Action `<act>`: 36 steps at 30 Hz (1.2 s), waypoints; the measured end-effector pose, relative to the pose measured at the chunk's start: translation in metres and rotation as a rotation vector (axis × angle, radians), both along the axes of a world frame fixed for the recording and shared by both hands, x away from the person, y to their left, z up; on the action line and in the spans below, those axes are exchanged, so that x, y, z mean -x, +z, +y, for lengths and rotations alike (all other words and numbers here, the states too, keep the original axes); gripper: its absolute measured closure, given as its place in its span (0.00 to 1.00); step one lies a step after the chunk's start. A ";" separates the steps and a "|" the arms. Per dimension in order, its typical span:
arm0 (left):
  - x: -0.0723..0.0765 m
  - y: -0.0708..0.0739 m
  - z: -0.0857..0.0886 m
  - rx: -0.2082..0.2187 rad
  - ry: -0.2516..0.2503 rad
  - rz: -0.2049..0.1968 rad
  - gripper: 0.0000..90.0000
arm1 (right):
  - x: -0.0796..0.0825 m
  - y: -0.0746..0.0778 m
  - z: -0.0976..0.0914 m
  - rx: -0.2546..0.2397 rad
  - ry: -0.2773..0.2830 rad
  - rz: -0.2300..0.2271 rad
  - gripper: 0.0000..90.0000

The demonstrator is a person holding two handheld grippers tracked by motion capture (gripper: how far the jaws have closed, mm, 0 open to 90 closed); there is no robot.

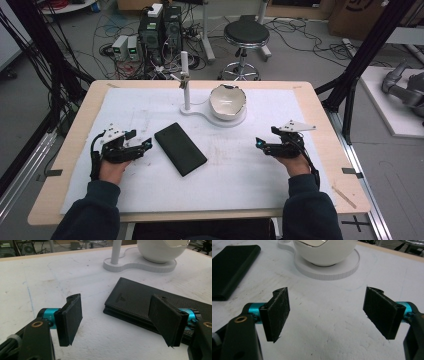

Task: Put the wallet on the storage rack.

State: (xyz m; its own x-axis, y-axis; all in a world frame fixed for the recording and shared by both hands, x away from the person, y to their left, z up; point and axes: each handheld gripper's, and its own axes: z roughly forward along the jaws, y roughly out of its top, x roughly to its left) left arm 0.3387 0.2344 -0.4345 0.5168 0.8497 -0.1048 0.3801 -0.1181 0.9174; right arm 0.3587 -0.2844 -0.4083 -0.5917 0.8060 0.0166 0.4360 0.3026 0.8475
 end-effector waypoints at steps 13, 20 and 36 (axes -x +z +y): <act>-0.006 -0.002 -0.031 -0.011 -0.065 0.098 0.27 | 0.006 -0.004 0.003 -0.013 0.051 -0.019 0.26; -0.016 -0.008 -0.050 -0.058 -0.071 0.174 0.27 | 0.006 -0.004 0.007 -0.055 0.070 -0.005 0.27; -0.006 -0.013 -0.088 -0.067 -0.147 0.240 0.64 | 0.005 -0.006 0.021 -0.046 0.099 0.009 0.29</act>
State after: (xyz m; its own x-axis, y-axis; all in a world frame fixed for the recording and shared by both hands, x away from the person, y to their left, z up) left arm 0.3443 0.1460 -0.4471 0.6024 0.7763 -0.1854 0.5596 -0.2452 0.7916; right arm 0.3534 -0.2630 -0.4145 -0.6681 0.7418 0.0578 0.4138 0.3059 0.8575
